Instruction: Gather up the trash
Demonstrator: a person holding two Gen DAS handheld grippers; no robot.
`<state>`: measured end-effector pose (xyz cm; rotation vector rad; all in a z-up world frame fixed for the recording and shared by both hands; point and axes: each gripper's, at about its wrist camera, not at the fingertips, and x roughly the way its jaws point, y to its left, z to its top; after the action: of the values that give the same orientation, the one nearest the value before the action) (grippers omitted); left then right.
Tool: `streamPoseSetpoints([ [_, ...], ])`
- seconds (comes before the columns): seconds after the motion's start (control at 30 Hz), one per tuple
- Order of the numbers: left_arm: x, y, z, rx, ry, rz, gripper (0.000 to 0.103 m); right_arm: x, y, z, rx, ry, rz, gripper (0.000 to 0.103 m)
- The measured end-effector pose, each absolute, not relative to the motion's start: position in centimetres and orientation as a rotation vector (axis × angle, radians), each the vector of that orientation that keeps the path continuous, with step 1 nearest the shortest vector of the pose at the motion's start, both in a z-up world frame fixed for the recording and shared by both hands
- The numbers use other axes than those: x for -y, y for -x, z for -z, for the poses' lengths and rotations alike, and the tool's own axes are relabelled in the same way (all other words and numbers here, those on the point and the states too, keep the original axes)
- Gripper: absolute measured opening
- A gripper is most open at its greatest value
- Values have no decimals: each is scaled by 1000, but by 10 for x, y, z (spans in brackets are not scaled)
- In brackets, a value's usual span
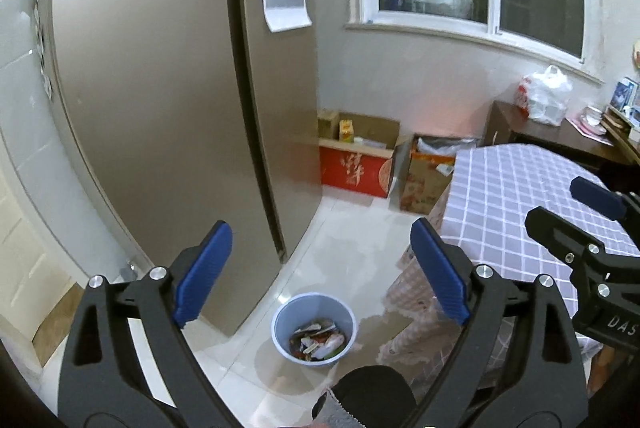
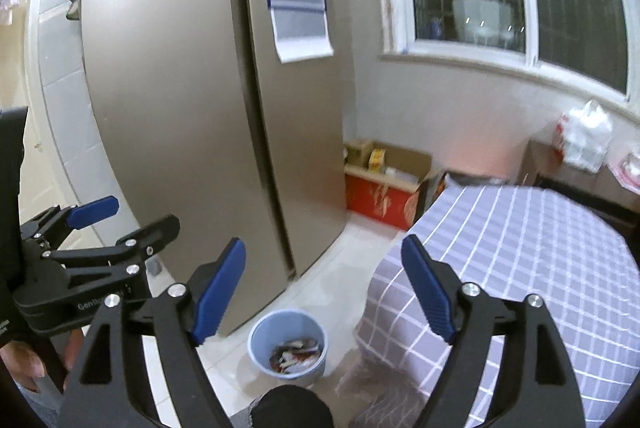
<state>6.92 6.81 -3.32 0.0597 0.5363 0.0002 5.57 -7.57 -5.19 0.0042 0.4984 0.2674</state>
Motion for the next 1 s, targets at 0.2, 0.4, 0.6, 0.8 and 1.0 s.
streamPoseSetpoints([
  [0.2, -56, -34, 8, -428, -75, 36, 91, 85, -21, 27, -378, 9, -221, 86],
  [0.4, -49, -11, -9, -326, -80, 47, 95, 93, 6, 14, -275, 24, -170, 90],
  [0.6, -40, -6, -11, -314, -108, 44, 95, 98, 12, 10, -243, 4, -173, 91],
  [0.8, -42, -8, -10, -310, -93, 56, 95, 94, 19, 10, -221, 18, -149, 91],
  [1.0, -43, -5, -8, -305, -99, 53, 95, 91, 22, 14, -220, 16, -146, 91],
])
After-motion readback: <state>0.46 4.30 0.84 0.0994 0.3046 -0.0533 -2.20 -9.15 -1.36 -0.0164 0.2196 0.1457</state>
